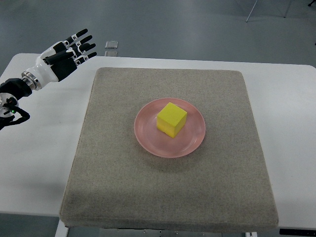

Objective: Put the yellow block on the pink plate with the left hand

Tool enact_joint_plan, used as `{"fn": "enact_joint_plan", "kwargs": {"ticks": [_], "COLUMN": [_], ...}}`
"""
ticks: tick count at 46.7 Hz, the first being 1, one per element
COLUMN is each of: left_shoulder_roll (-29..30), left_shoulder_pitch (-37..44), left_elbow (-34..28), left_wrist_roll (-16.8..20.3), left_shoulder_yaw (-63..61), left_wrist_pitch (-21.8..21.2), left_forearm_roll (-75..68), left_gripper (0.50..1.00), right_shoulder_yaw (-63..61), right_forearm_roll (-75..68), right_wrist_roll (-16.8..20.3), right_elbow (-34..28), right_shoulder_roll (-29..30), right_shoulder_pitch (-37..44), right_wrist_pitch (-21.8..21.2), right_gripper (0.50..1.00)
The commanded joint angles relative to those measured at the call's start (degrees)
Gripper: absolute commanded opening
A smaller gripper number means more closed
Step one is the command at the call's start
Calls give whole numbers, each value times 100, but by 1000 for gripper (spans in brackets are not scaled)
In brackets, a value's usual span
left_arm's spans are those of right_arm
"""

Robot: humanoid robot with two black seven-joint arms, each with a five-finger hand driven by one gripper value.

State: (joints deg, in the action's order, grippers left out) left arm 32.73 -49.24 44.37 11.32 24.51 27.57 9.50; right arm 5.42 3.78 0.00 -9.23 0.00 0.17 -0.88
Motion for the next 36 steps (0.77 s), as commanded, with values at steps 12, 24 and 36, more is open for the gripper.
{"fn": "enact_joint_plan", "kwargs": {"ticks": [12, 24, 36], "left_shoulder_roll": [-74, -74, -118], "left_shoulder_pitch": [29, 46, 37], "left_elbow": [-87, -113, -104], "left_wrist_roll": [-7, -7, -15], "left_shoulder_yaw": [1, 141, 141], "left_wrist_pitch": [73, 460, 460], "left_forearm_roll": [-1, 87, 96], "left_gripper": [996, 996, 996], "right_shoulder_yaw": [56, 30, 30], "right_forearm_roll": [27, -17, -18], "right_wrist_roll": [0, 0, 0], "right_elbow": [-8, -8, -8], "right_shoulder_roll": [0, 0, 0], "right_shoulder_pitch": [-9, -9, -17], "right_wrist_pitch": [44, 53, 53], "right_gripper": [924, 924, 924]}}
